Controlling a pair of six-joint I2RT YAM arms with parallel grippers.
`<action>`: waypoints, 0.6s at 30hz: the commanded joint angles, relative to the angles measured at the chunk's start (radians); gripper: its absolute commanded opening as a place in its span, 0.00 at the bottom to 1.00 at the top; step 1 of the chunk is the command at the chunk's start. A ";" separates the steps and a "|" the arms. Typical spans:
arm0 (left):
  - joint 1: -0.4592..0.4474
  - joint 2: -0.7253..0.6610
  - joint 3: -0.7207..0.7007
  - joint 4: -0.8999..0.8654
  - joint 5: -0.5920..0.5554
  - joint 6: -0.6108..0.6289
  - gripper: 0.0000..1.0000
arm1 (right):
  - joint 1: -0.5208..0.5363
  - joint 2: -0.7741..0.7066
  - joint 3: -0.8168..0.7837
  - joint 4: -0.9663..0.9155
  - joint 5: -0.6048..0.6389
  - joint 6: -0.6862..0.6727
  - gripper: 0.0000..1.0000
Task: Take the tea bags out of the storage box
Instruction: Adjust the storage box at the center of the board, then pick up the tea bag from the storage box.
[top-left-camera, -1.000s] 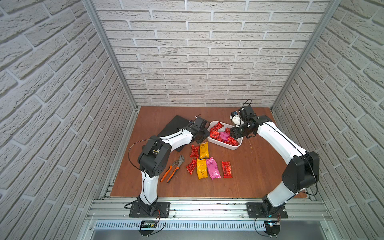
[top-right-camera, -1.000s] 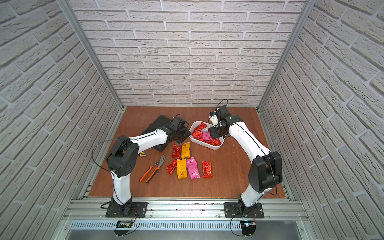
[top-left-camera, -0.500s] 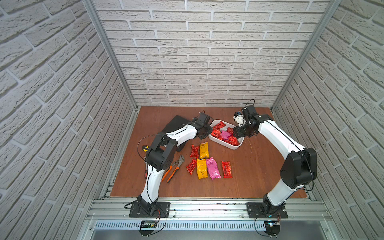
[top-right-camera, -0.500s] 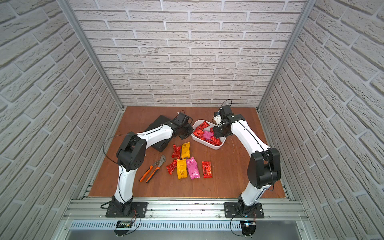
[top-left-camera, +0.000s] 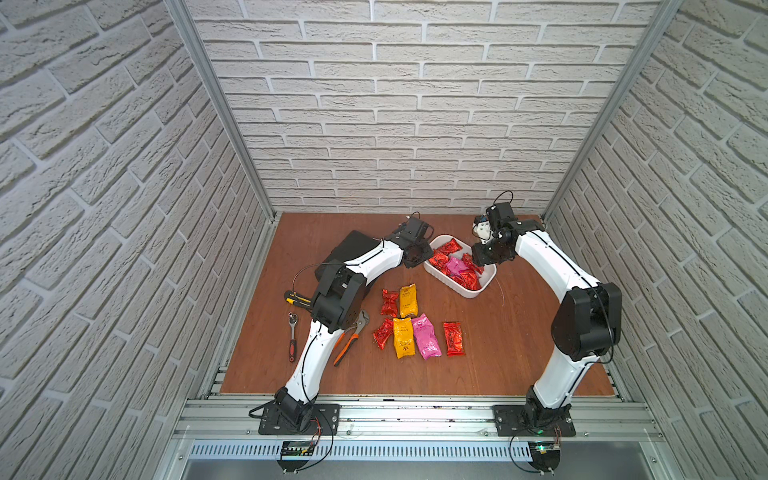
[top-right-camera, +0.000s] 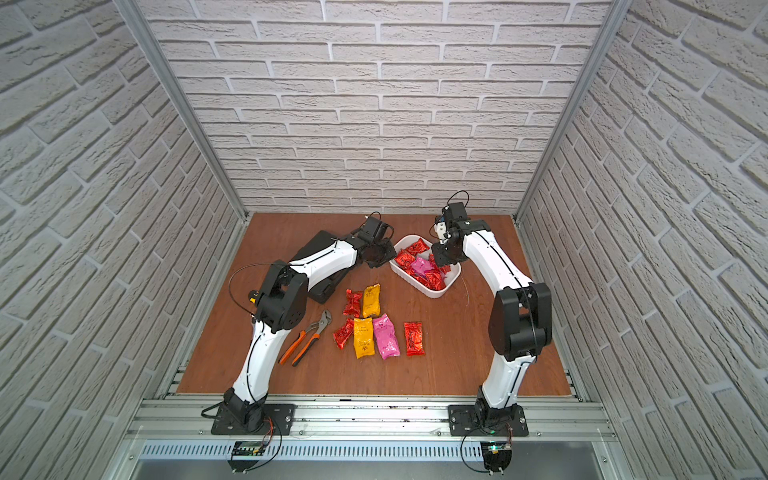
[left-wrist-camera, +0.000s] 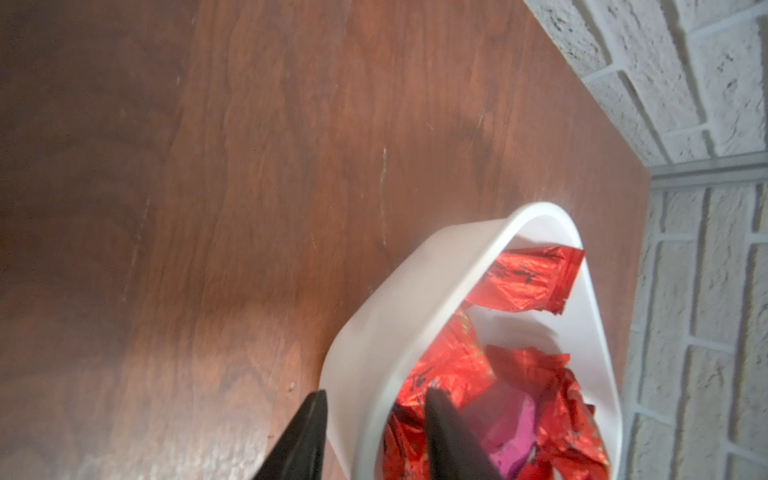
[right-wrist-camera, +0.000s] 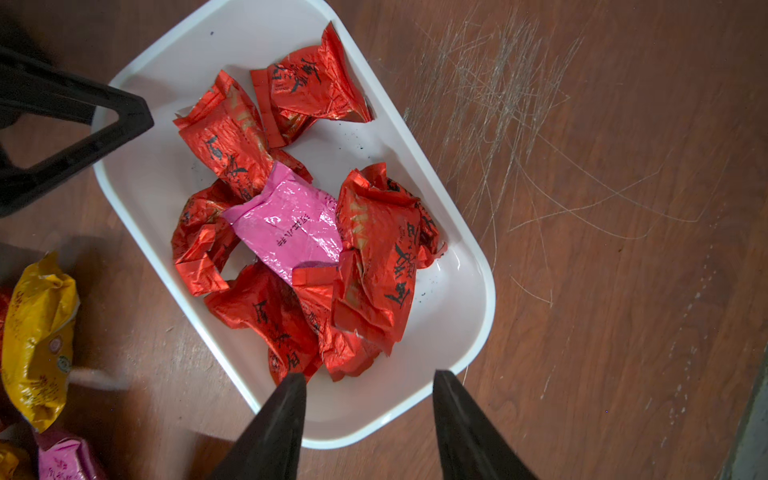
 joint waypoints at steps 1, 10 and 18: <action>0.010 -0.066 0.009 -0.007 -0.051 0.081 0.52 | 0.001 0.047 0.048 -0.009 -0.023 0.015 0.53; 0.028 -0.271 -0.160 0.035 -0.116 0.032 0.56 | 0.007 0.213 0.154 -0.033 -0.034 0.026 0.51; 0.038 -0.405 -0.310 0.069 -0.126 0.006 0.56 | 0.007 0.286 0.197 -0.046 0.010 0.029 0.37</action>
